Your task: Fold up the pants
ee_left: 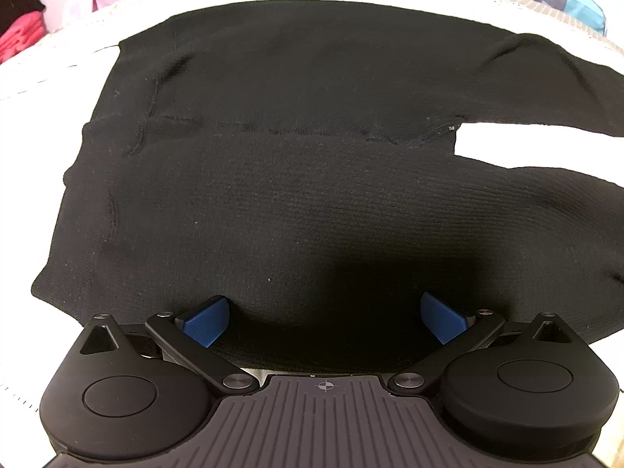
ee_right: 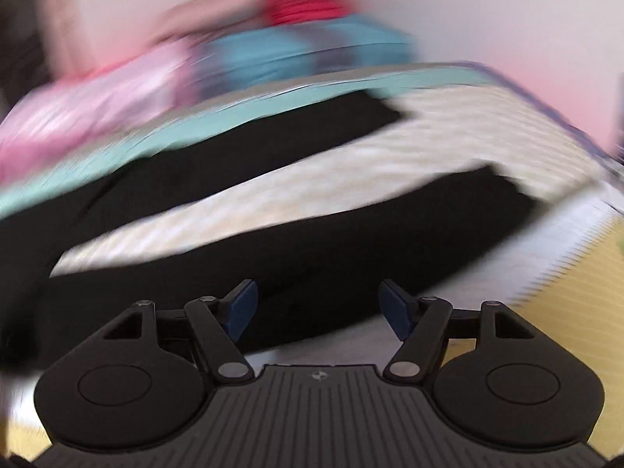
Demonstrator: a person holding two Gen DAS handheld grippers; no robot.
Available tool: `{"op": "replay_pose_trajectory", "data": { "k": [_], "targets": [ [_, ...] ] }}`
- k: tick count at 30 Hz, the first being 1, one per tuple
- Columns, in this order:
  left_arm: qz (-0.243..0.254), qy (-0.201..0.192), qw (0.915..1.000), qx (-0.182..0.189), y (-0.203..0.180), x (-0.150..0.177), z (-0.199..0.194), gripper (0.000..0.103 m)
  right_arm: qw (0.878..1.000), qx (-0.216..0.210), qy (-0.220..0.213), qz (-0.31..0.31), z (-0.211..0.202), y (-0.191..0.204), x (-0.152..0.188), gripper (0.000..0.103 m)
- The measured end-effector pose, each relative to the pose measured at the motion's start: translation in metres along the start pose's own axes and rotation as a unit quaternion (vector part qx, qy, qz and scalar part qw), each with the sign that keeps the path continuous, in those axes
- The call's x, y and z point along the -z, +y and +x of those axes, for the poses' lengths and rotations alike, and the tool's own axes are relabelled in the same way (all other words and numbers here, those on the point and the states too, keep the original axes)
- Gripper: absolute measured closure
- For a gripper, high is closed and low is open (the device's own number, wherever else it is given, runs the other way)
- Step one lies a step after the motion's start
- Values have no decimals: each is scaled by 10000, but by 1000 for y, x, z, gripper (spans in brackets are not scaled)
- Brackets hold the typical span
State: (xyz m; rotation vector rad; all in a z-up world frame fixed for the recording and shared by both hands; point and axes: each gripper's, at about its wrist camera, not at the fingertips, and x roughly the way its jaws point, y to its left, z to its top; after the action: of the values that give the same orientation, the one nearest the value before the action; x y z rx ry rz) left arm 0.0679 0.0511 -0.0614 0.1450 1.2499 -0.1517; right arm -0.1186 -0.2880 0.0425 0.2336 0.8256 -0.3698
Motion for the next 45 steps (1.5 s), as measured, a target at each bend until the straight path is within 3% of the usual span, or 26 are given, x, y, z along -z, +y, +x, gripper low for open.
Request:
{"op": "replay_pose_trajectory", "data": {
  "k": [1, 2, 3, 4, 8, 12, 14, 16, 17, 18, 22, 24, 25, 26, 31, 34, 35, 36, 38, 43, 45],
  "targets": [
    [2, -7, 10000, 8, -5, 3, -4, 0, 9998, -13, 103, -190, 9, 13, 1, 32],
    [12, -6, 10000, 16, -5, 4, -4, 0, 9994, -11, 199, -282, 18, 21, 0, 46],
    [34, -11, 10000, 19, -2, 3, 0, 0, 9991, -36, 292, -300, 27, 22, 0, 79],
    [53, -16, 10000, 19, 0, 3, 2, 0, 9983, -92, 505, -290, 39, 22, 0, 91],
    [130, -23, 9999, 70, -1, 3, 0, 0, 9980, -37, 567, -281, 25, 9, 0, 101],
    [238, -52, 9996, 171, 2, 6, -2, 0, 9962, 512, 692, 145, 3, -14, 8, 101],
    [238, -62, 9995, 195, 3, 8, -4, 0, 9987, 340, 381, -22, -11, -8, 7, 94],
    [241, -82, 9995, 163, 2, 9, -4, 0, 9995, -44, 253, -207, -13, 10, 4, 62],
    [240, -85, 9996, 137, 0, 9, -4, 0, 9986, -247, 330, -321, -9, 21, 3, 38],
    [235, -80, 9996, 119, 0, 9, -4, 0, 9969, -435, 478, -459, -2, 33, 4, 33],
    [276, -76, 9995, 132, -1, 9, -4, 0, 9890, -627, 656, -1172, 20, 69, 14, 35],
    [302, -87, 9994, 140, -1, 9, -4, 0, 9864, -736, 635, -1328, 24, 71, 19, 80],
    [291, -86, 9994, 141, -1, 10, -4, 0, 9855, -803, 639, -1354, 21, 71, 19, 95],
    [282, -89, 9995, 146, -1, 10, -4, 0, 9844, -805, 697, -1400, 17, 70, 17, 96],
    [282, -127, 9994, 177, -1, 13, -6, 0, 9822, -957, 1212, -1071, 3, 51, 24, 97],
    [263, -100, 9994, 189, 0, 12, -7, 0, 9879, -860, 914, -911, -8, 52, 14, 93],
    [257, -87, 9994, 194, -1, 12, -7, 0, 9892, -856, 719, -946, -11, 58, 9, 82],
    [250, -73, 9994, 220, 0, 12, -9, 0, 9895, -898, 563, -987, -12, 64, 6, 61],
    [228, -93, 9993, 277, 3, 12, -14, 0, 9873, -1077, 336, -1117, -14, 81, 2, 43],
    [379, -372, 9976, 434, 7, 16, -33, 0, 9753, -1297, 476, -1725, 3, 126, 12, 46],
    [459, -541, 9965, 434, 9, 15, -39, 0, 9710, -1308, 780, -1843, 16, 135, 21, 51]
  ]
}}
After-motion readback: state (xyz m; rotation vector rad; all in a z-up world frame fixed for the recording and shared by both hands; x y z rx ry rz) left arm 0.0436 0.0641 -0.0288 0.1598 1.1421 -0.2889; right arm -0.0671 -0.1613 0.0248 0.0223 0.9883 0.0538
